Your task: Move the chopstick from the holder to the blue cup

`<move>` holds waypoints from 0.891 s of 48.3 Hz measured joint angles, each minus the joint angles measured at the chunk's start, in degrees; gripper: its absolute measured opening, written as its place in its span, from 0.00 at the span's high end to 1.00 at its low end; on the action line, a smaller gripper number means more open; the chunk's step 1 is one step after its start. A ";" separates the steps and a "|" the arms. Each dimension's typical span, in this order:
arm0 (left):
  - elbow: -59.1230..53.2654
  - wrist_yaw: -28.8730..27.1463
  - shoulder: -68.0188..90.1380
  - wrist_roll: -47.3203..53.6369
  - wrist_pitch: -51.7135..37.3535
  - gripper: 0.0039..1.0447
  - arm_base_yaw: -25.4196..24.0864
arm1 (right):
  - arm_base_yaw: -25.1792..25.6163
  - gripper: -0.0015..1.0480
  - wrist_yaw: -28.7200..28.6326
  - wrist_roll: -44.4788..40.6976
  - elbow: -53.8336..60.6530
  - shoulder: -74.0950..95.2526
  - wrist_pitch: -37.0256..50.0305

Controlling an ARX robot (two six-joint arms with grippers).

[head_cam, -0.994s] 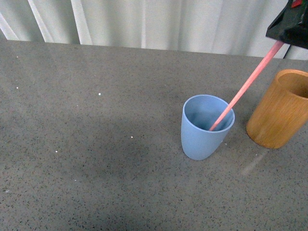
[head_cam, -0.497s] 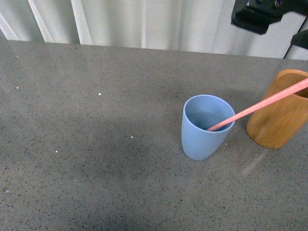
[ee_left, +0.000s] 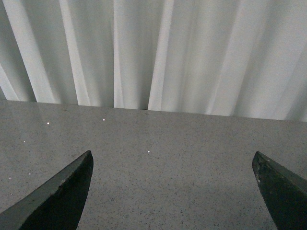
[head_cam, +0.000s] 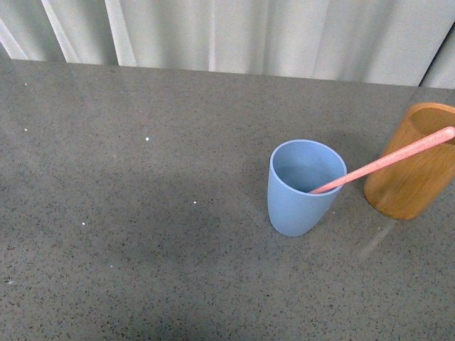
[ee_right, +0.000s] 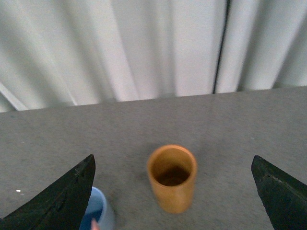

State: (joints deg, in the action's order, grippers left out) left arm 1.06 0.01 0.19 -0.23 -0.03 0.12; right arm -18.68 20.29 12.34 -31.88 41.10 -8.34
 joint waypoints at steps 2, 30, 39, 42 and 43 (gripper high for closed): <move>0.00 0.00 0.00 0.00 0.00 0.06 0.00 | 2.25 0.10 -0.28 -0.98 1.75 -3.98 -2.51; 0.00 -0.02 -0.02 0.00 0.00 0.06 0.00 | 18.53 0.73 -20.28 -11.96 25.14 -35.19 6.88; 0.00 -0.02 -0.02 0.00 0.00 0.06 0.00 | 18.53 0.98 -20.31 -12.11 26.58 -36.48 7.39; 0.00 -0.02 -0.02 0.00 0.00 0.06 0.00 | 18.53 0.99 -20.31 -12.26 27.04 -36.81 7.45; 0.00 -0.02 -0.02 0.00 0.00 0.06 0.00 | 18.53 0.99 -20.31 -12.28 27.19 -36.94 7.50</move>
State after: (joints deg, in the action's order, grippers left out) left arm 1.06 -0.01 0.16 -0.23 -0.03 0.12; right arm -0.14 -0.01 0.05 -4.69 4.16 -0.84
